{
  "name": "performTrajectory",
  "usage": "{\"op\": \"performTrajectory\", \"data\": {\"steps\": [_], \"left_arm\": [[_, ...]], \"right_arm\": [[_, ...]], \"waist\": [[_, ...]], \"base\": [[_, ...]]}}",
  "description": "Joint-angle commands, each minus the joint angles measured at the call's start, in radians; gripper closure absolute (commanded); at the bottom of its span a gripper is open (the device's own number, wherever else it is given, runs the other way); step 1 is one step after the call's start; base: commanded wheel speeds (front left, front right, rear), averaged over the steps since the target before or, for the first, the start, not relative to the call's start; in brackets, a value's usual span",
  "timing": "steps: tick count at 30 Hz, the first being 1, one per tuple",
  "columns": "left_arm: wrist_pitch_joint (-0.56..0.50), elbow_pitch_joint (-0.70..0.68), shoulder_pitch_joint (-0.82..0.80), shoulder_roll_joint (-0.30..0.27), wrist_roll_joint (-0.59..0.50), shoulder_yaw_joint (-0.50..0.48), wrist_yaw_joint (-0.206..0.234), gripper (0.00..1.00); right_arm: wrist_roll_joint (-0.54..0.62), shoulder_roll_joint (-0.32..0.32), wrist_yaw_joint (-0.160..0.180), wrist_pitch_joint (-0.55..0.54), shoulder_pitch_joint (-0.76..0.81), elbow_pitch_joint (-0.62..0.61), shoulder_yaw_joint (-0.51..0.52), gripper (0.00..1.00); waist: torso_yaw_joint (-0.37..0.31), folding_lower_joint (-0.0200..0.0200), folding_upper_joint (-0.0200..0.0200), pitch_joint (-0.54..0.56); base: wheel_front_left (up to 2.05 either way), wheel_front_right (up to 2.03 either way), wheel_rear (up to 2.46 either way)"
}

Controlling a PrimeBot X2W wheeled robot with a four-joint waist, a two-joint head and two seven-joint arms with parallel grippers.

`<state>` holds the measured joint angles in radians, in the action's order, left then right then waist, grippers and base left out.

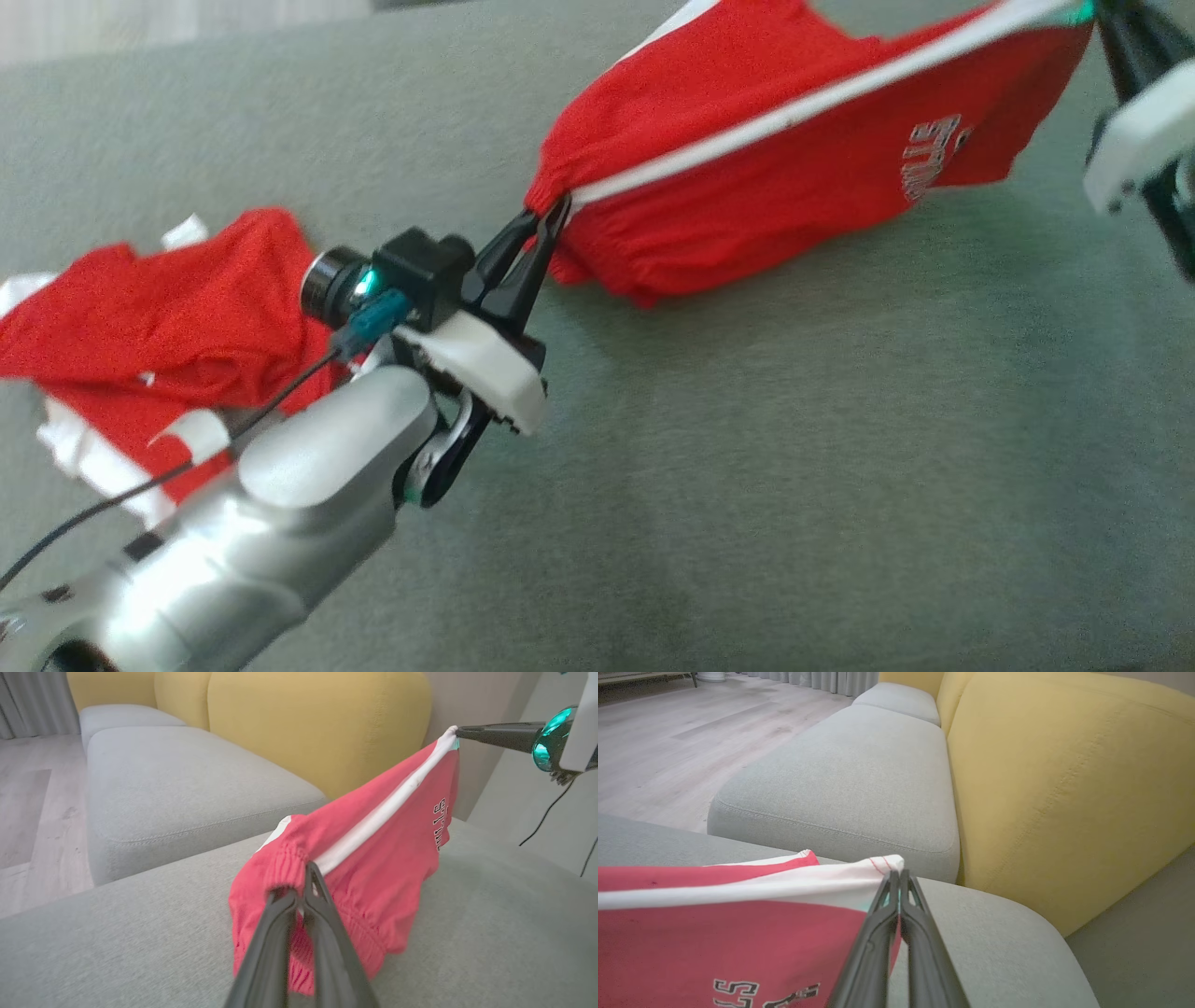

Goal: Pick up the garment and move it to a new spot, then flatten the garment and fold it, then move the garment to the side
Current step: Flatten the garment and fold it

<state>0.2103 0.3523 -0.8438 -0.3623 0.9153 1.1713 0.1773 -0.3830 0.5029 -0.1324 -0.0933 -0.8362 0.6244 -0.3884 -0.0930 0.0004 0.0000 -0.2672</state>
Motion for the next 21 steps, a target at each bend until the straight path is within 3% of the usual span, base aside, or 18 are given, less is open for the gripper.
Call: {"op": "performTrajectory", "data": {"steps": [1,6,14,21], "left_arm": [[-0.003,-0.006,-0.054,-0.010,0.004,-0.043,0.005,1.00],[-0.008,0.053,-0.119,0.054,-0.002,-0.040,-0.021,1.00],[-0.004,0.151,-0.212,0.140,-0.018,-0.037,-0.057,1.00],[0.007,0.207,-0.244,0.179,-0.026,-0.034,-0.074,1.00]], "right_arm": [[0.015,-0.007,0.002,-0.005,-0.044,-0.006,0.009,1.00],[0.103,-0.054,0.002,-0.011,-0.183,0.118,0.002,1.00],[0.187,-0.076,0.002,0.029,-0.352,0.301,0.010,1.00],[0.209,-0.087,0.002,0.068,-0.427,0.412,0.002,1.00]], "waist": [[0.055,-0.0004,0.0000,-0.052],[0.127,-0.0004,0.0000,-0.126],[0.206,-0.0004,0.0000,-0.229],[0.237,-0.0004,0.0000,-0.275]], "base": [[0.00,0.00,0.00],[0.00,0.00,0.00],[0.00,0.00,0.00],[0.00,0.00,0.00]]}}
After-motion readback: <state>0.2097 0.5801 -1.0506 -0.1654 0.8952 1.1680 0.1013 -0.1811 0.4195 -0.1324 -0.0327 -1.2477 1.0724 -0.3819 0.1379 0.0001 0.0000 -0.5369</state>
